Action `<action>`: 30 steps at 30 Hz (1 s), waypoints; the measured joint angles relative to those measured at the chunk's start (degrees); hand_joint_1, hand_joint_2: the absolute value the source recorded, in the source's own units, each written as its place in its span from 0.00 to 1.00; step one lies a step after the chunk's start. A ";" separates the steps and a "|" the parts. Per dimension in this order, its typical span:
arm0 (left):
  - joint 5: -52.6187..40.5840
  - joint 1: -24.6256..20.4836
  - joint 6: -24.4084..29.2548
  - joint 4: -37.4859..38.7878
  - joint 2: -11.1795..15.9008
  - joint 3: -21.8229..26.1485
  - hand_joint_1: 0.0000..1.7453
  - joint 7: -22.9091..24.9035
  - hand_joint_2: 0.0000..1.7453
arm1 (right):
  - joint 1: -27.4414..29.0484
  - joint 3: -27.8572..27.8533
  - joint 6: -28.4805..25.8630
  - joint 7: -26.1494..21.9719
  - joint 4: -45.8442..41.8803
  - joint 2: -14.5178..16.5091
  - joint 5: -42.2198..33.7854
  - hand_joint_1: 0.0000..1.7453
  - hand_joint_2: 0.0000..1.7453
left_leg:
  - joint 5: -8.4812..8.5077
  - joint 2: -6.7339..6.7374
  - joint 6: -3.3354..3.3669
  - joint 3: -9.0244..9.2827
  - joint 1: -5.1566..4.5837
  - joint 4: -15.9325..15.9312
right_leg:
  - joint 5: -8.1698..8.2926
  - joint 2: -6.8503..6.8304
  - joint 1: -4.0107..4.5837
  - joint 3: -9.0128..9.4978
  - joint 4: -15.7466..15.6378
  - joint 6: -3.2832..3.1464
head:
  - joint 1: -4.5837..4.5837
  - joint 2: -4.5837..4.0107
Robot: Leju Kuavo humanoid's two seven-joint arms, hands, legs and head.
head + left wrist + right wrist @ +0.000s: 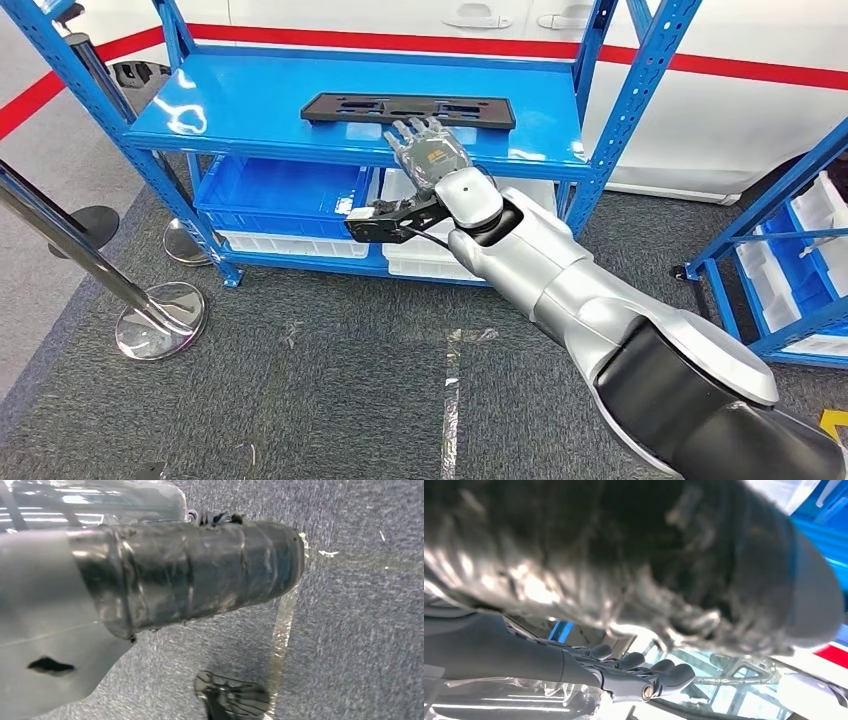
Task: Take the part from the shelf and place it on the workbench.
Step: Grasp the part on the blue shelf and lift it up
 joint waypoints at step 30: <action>0.41 -0.22 0.45 0.00 0.02 -0.01 0.00 -0.15 0.00 | 0.08 -2.44 1.63 -1.28 -1.19 -0.94 -6.73 0.00 0.00 | 0.02 -0.11 0.33 -0.38 -0.11 -0.30 | 0.34 -0.27 0.13 0.04 -0.54 -0.21 | -0.05 -0.01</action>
